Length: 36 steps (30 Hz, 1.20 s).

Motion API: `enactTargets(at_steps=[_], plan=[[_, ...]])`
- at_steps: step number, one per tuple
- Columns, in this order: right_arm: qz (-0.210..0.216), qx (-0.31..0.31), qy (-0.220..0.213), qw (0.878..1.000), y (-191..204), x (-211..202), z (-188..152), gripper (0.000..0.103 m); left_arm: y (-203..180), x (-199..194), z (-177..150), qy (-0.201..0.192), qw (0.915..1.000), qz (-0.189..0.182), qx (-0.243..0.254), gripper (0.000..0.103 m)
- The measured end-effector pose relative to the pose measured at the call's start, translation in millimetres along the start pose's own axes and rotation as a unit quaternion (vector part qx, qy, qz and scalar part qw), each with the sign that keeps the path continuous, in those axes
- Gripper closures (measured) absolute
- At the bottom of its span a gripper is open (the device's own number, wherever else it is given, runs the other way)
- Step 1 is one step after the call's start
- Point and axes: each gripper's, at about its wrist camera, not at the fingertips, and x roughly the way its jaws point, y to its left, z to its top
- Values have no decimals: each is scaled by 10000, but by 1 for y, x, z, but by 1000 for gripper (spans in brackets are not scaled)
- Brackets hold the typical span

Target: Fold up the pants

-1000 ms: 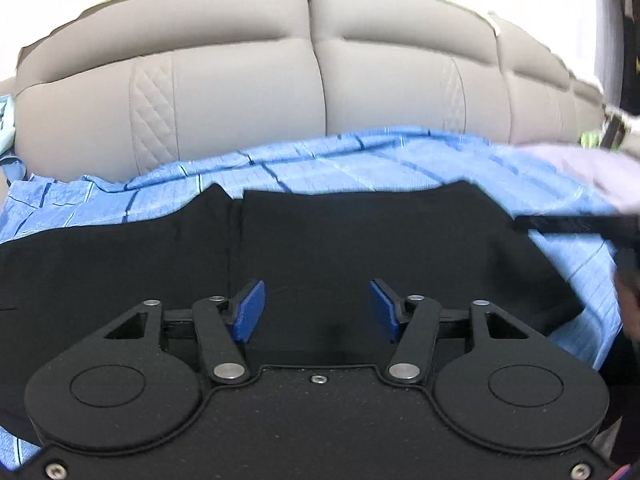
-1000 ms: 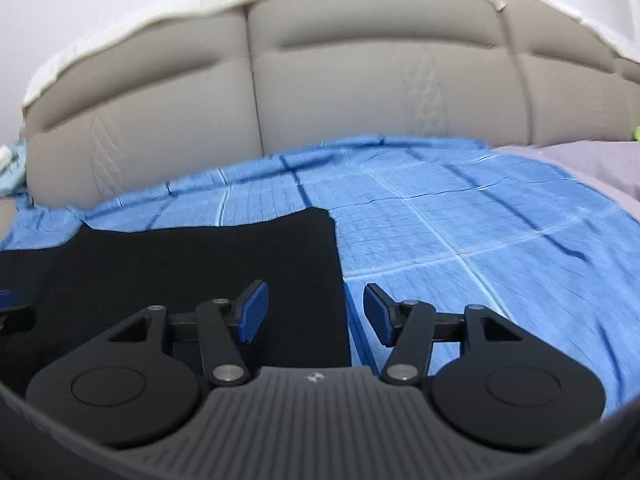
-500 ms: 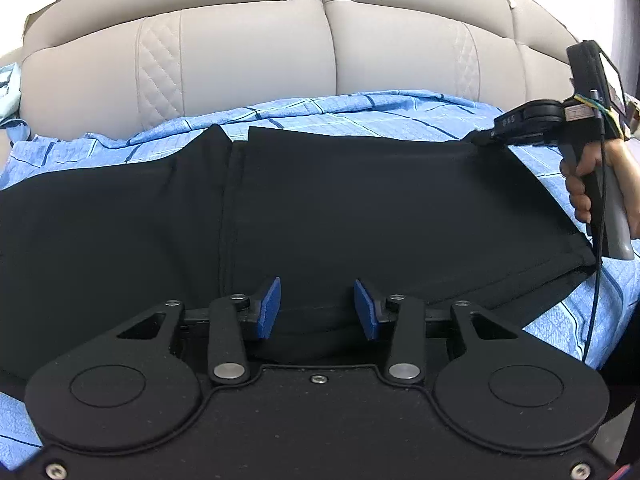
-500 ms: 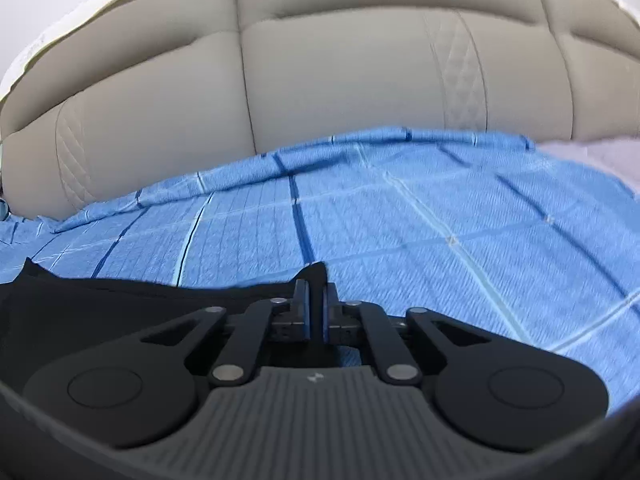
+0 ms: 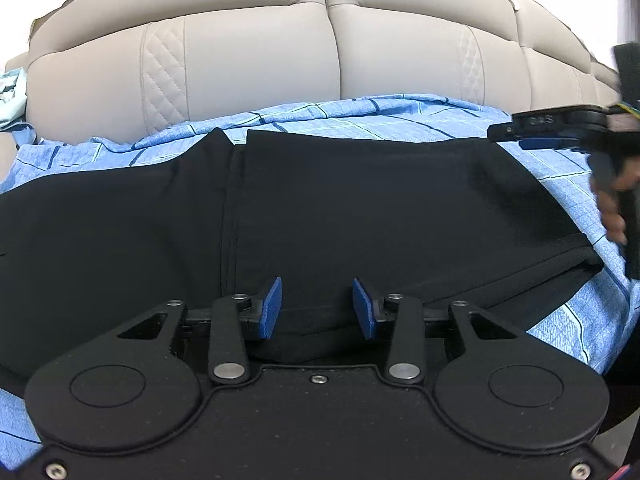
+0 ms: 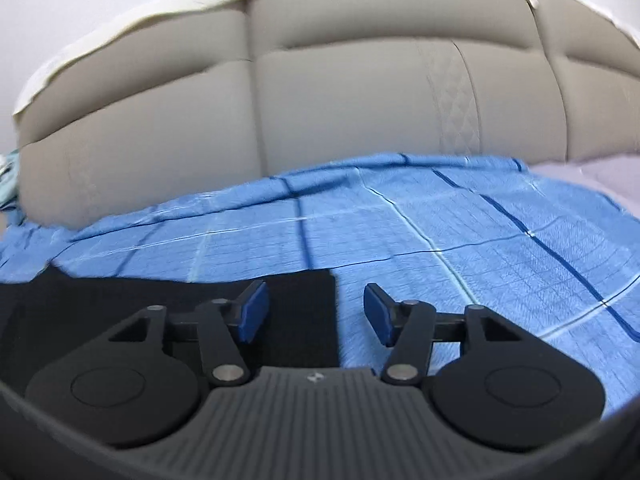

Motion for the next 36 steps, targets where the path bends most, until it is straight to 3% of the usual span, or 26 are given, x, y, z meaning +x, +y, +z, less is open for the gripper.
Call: enactTargets(at_steps=[6, 14, 21, 27, 30, 33, 36], plan=[[173, -844, -285, 9959, 63, -35, -35, 23, 8, -16, 3, -54, 9999, 110, -120, 65], [735, -1533, -8, 9854, 145, -37, -84, 21, 53, -40, -9, 15, 9964, 661, -527, 65], [819, -1995, -486, 9753, 195, -60, -118, 20, 100, -57, -20, -38, 9887, 1014, -1104, 66], [1092, -2228, -591, 9669, 216, -68, -116, 20, 137, -70, -27, -184, 9777, 1334, -1610, 61], [1177, -2070, -690, 9688, 220, -67, -112, 18, 157, -74, -29, -250, 9704, 1528, -1851, 57], [1289, -1867, -471, 9728, 224, -56, -111, 16, 180, -76, -30, -270, 9600, 1739, -2178, 49], [1525, -1483, -343, 9765, 221, -48, -116, 15, 208, -79, -32, -284, 9431, 2004, -2639, 44]])
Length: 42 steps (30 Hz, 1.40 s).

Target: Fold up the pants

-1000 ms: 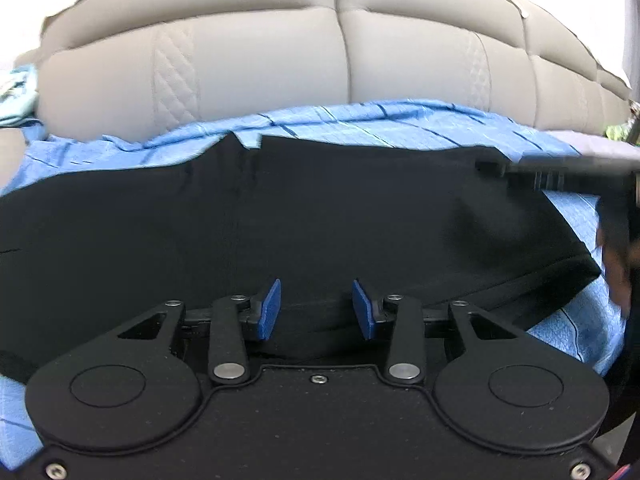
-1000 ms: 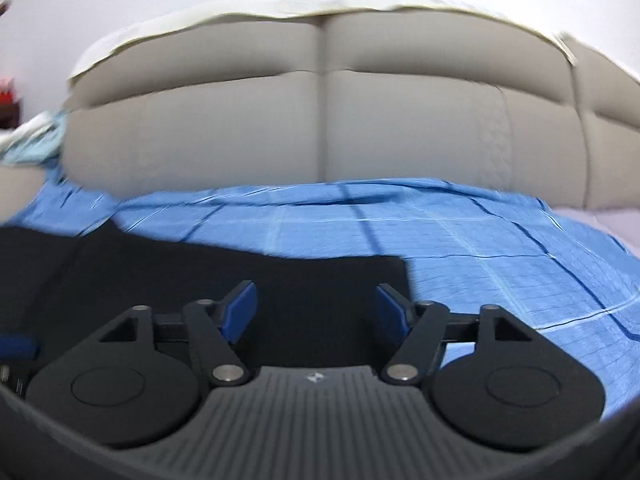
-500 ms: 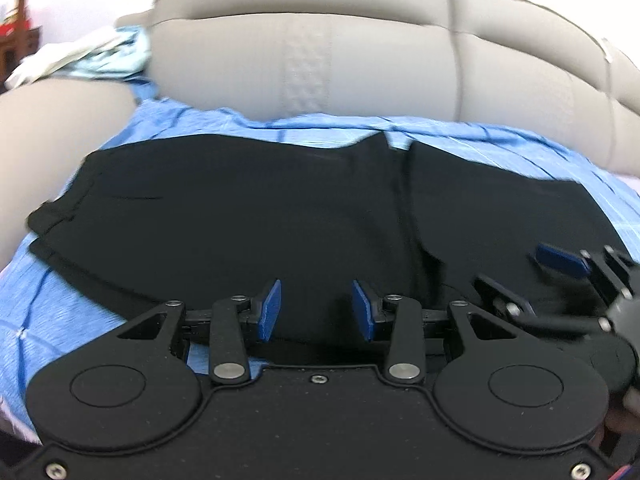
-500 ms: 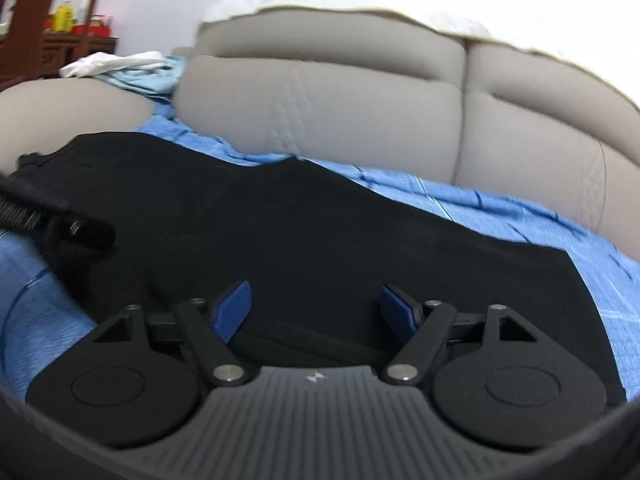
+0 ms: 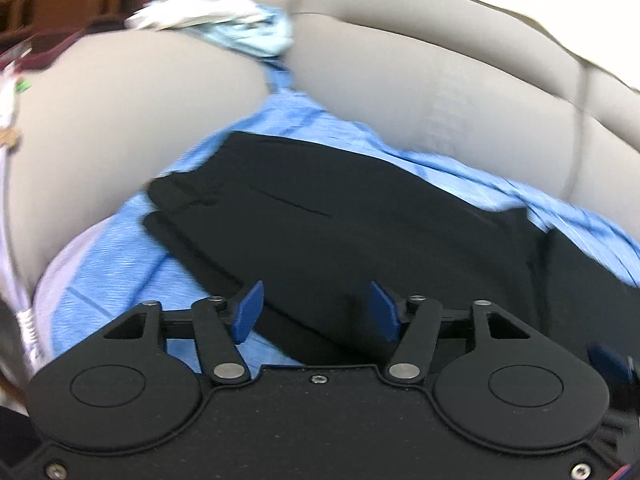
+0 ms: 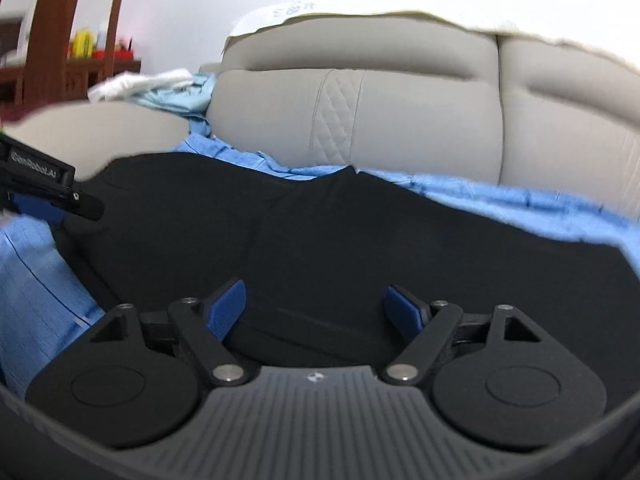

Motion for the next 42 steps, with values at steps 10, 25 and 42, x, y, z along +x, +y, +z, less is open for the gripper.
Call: enactTargets(at_steps=[10, 25, 42], plan=[[-53, -542, -9, 9985, 17, 4, -7, 10, 71, 29, 22, 5, 9856, 672, -1552, 37], [-55, -518, -27, 9986, 15, 5, -8, 8, 82, 73, 37, -125, 9831, 517, -1750, 21], [113, -382, 125, 9991, 9, 4, 3, 9, 72, 46, 39, -1093, 9713, 565, -2036, 87]])
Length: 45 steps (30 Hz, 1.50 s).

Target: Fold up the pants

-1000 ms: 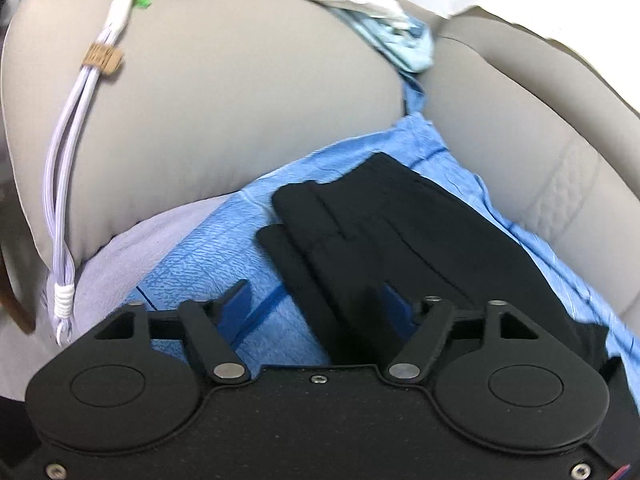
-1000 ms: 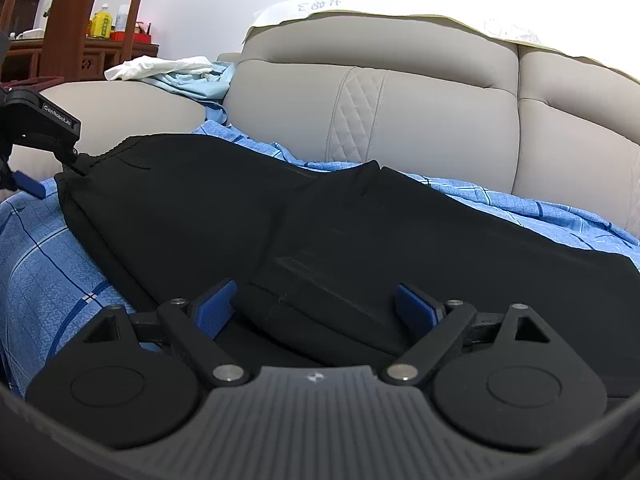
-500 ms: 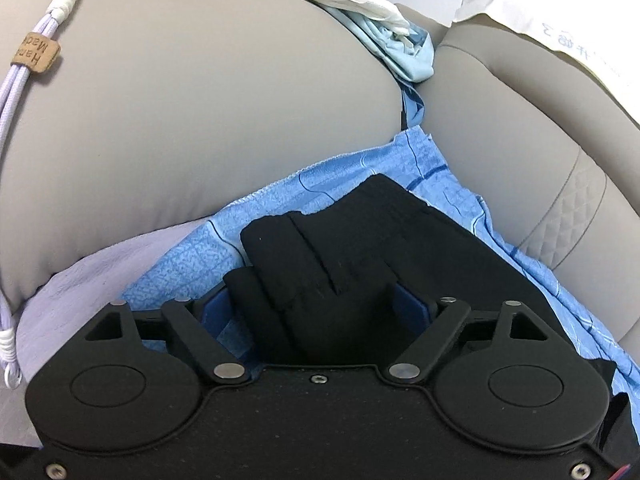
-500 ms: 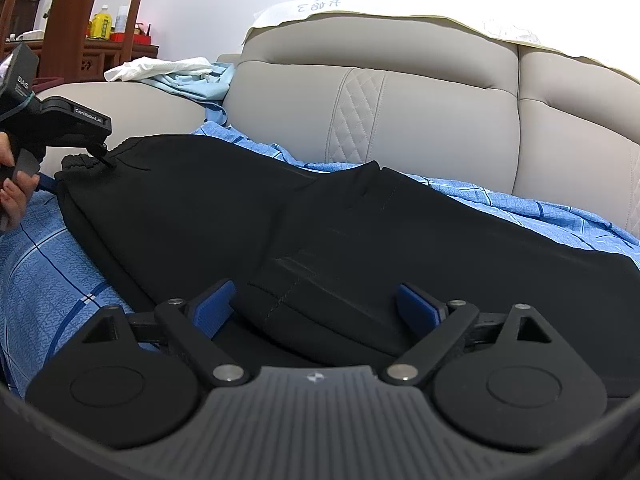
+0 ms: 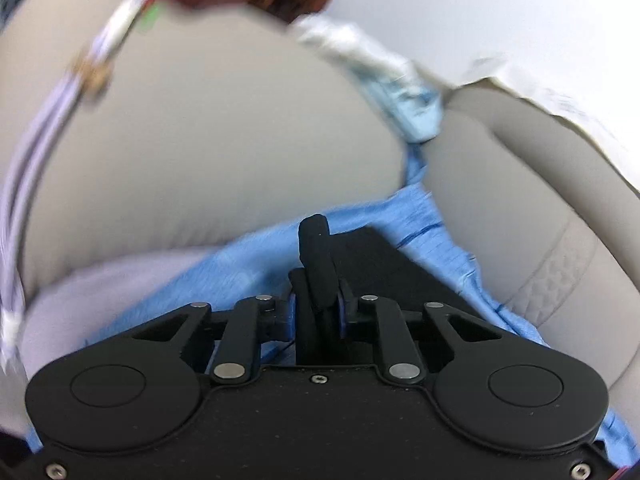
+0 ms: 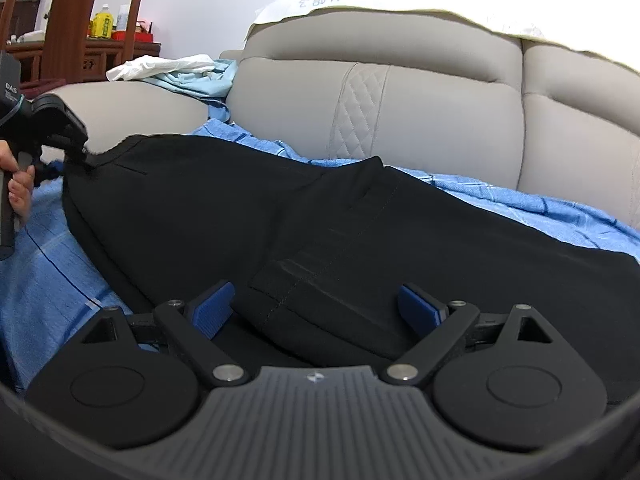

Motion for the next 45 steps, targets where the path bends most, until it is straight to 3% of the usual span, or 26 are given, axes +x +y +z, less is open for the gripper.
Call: enactTargets(at_steps=[3, 5, 10, 13, 15, 16, 19, 21, 22, 23, 24, 25, 28, 30, 32, 34, 36, 37, 40, 43, 45], plan=[[300, 823, -90, 9961, -27, -14, 10, 10, -38, -24, 7, -292, 9960, -467, 697, 87], [277, 1386, -178, 9898, -51, -24, 15, 10, -68, -42, 9, -415, 9889, -918, 1089, 87], [-20, 2427, -454, 9691, -117, -56, 18, 10, -158, -83, -12, -332, 9590, -2157, 1810, 87], [-378, 2894, -634, 9543, -154, -77, 10, 10, -216, -98, -51, 111, 9290, -2898, 2299, 86], [-588, 3192, -748, 9429, -176, -89, 3, 10, -249, -102, -93, 508, 9045, -3216, 2756, 86], [-683, 3334, -779, 9371, -186, -95, -1, 11, -265, -101, -118, 794, 8884, -3352, 3035, 86], [-851, 3674, -761, 9230, -211, -106, -14, 11, -290, -98, -181, 1479, 8442, -3479, 3800, 85], [-868, 3827, -691, 9172, -221, -109, -22, 11, -294, -94, -207, 1991, 8180, -3498, 4110, 78], [-857, 3868, -639, 9159, -224, -109, -26, 11, -291, -99, -217, 2134, 8083, -3569, 4169, 75], [-845, 3881, -592, 9158, -225, -108, -28, 11, -287, -105, -221, 2133, 8014, -3649, 4233, 67], [-820, 3877, -543, 9165, -224, -109, -32, 11, -281, -116, -224, 2068, 7969, -3713, 4294, 53], [-767, 3858, -495, 9181, -223, -108, -35, 11, -276, -124, -221, 2004, 7925, -3765, 4359, 47], [-599, 3740, -373, 9247, -212, -101, -41, 11, -259, -142, -203, 1707, 7889, -3832, 4491, 45], [-473, 3609, -320, 9309, -202, -94, -40, 11, -242, -156, -186, 1490, 7980, -3778, 4454, 45], [-293, 3417, -230, 9391, -191, -87, -37, 11, -227, -159, -168, 1301, 8185, -3564, 4315, 46], [-235, 3138, -87, 9492, -176, -77, -32, 11, -213, -149, -152, 1162, 8456, -3170, 4136, 52], [-312, 2838, 60, 9584, -161, -69, -28, 11, -199, -133, -145, 1209, 8726, -2608, 3948, 74], [-403, 2672, 133, 9627, -154, -64, -25, 11, -193, -123, -143, 1229, 8829, -2301, 3904, 79], [-543, 2339, 217, 9705, -137, -51, -19, 12, -179, -107, -146, 1263, 8924, -1870, 3908, 80], [-615, 2168, 203, 9741, -131, -37, -13, 17, -174, -96, -150, 1545, 8973, -1797, 3724, 80], [-652, 2236, 227, 9722, -131, -30, -7, 32, -171, -97, -149, 1582, 9018, -1803, 3594, 80]])
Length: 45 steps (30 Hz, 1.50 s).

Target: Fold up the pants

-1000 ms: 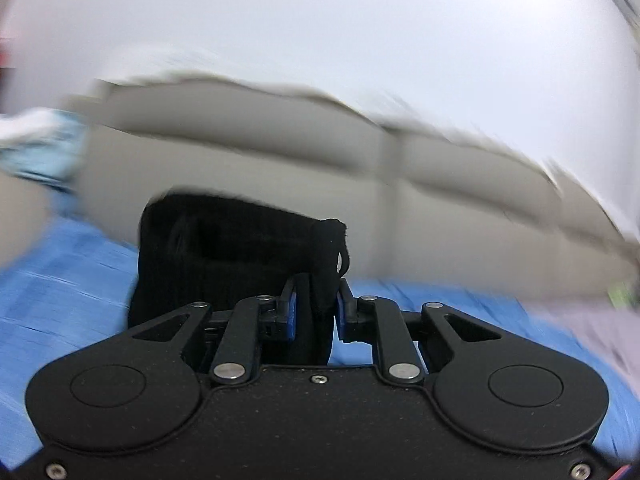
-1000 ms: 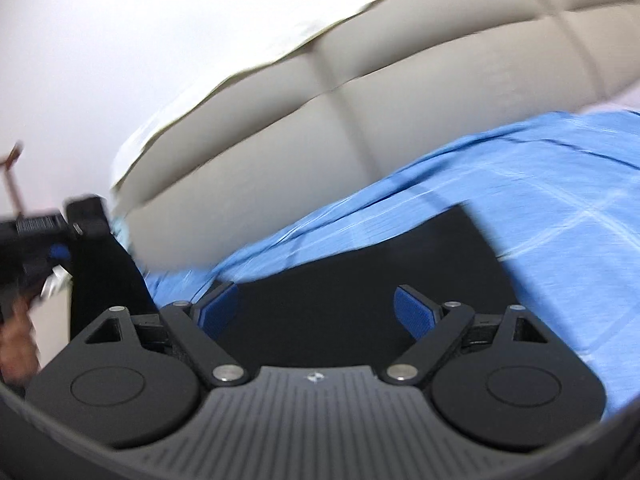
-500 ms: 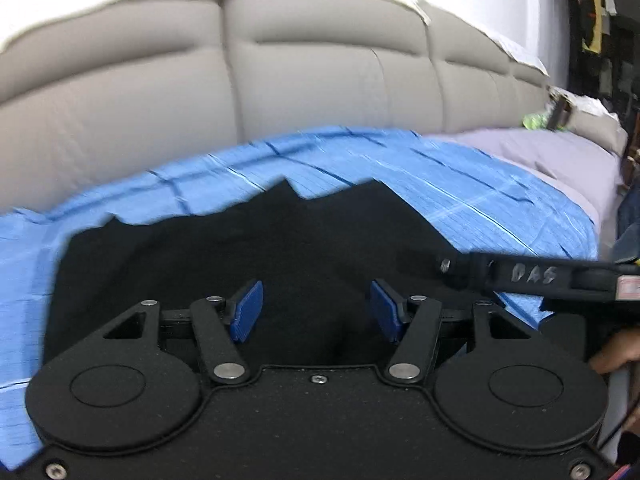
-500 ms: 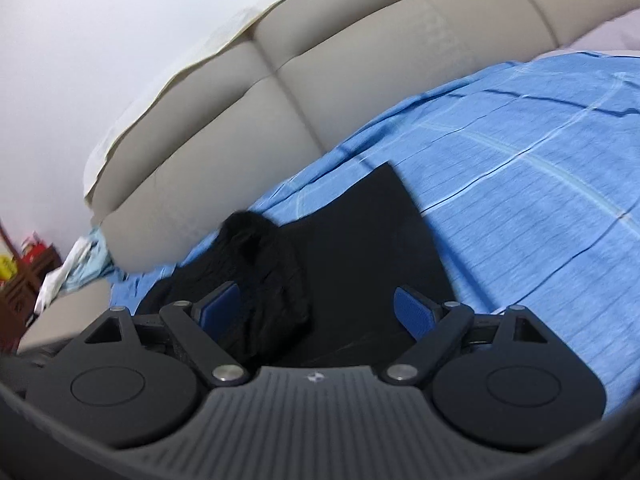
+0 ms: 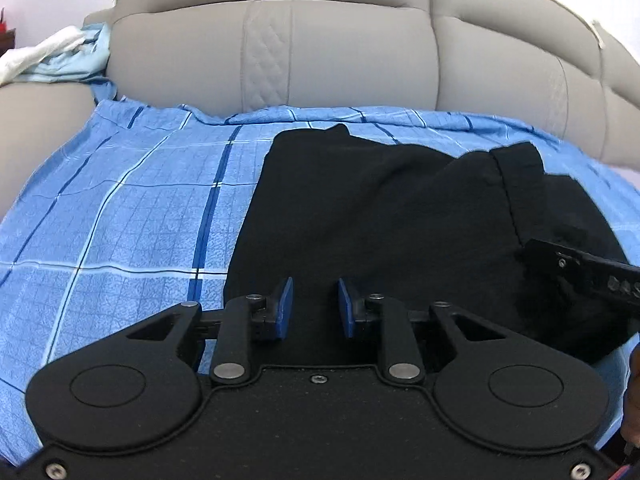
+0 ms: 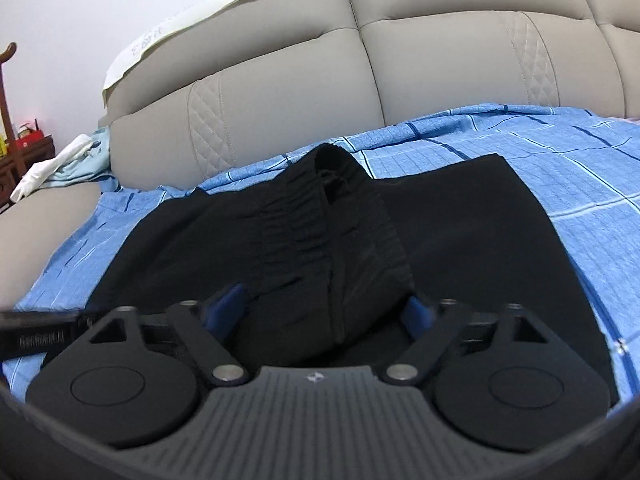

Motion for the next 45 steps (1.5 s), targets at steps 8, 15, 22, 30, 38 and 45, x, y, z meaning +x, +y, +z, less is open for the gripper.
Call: enactTargets(at_steps=[8, 15, 22, 30, 38, 45], plan=[[-509, -423, -586, 9961, 12, -38, 16, 82, -13, -10, 9, -79, 9993, -365, 81, 80], [-1321, 207, -232, 9907, -37, -48, 0, 75, -28, 0, 30, -249, 9984, -437, 261, 80], [-1977, 28, -544, 9787, -37, -70, 14, 2, -47, 33, 82, -682, 9943, -381, 723, 78], [-833, -221, -97, 9962, -42, -16, 65, 6, -54, 103, 94, -445, 9961, -287, 700, 78], [-1055, -111, -225, 9941, -66, 22, 64, 72, -47, 125, 79, -631, 9958, -101, 658, 74], [-1333, -635, -431, 9881, -59, 32, 49, 57, -46, 120, 82, -602, 9969, 60, 509, 68]])
